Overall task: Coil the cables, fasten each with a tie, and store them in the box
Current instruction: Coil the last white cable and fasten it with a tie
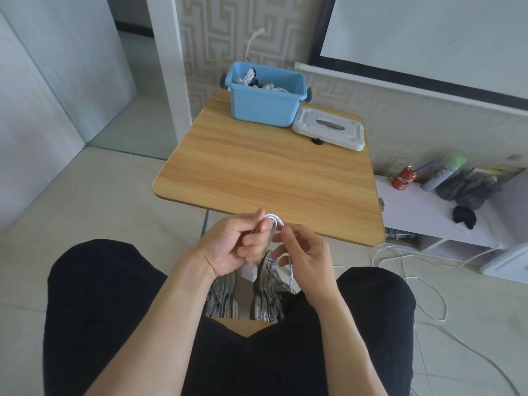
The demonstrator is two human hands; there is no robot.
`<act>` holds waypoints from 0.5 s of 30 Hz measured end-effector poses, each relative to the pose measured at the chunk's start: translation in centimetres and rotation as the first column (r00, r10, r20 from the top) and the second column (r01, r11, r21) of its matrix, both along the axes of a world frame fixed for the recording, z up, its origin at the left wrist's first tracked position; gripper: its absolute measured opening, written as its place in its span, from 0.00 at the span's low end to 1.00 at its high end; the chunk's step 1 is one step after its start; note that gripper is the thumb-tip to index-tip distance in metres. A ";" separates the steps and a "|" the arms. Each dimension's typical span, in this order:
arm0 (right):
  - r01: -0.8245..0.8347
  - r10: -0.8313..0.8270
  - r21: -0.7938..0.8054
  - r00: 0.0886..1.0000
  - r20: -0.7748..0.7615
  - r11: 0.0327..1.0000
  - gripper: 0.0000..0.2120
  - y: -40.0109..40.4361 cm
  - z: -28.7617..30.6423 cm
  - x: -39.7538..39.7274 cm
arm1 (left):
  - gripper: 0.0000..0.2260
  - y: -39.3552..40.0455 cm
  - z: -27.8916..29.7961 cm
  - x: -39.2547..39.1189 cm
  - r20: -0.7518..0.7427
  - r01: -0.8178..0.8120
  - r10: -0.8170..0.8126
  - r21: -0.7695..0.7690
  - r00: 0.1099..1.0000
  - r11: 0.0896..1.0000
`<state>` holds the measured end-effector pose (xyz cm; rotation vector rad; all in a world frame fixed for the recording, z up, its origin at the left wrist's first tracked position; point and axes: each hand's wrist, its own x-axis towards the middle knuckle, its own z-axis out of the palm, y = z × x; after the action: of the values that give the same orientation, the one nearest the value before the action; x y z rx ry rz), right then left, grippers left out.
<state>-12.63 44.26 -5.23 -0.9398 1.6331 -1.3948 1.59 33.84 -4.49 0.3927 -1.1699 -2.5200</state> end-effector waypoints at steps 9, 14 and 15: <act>0.053 -0.055 0.044 0.997 0.046 0.998 0.19 -0.1 0.2 0.4 | 0.17 0.8 -0.1 -1.1 0.120 -0.033 0.032 0.009 0.992 0.999; -0.007 0.002 0.036 0.989 0.147 0.999 0.20 -0.3 0.7 0.5 | 0.16 1.1 0.0 -1.8 0.110 -0.166 0.150 0.156 0.983 0.974; -0.026 0.022 0.027 0.990 0.137 0.999 0.21 -0.3 0.7 0.5 | 0.16 1.1 -0.1 -1.9 0.115 -0.202 0.183 0.186 0.976 0.962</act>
<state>-12.15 43.97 -4.54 -0.8262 1.5309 -1.3852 -0.31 34.90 -4.55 0.6527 -0.8687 -2.4746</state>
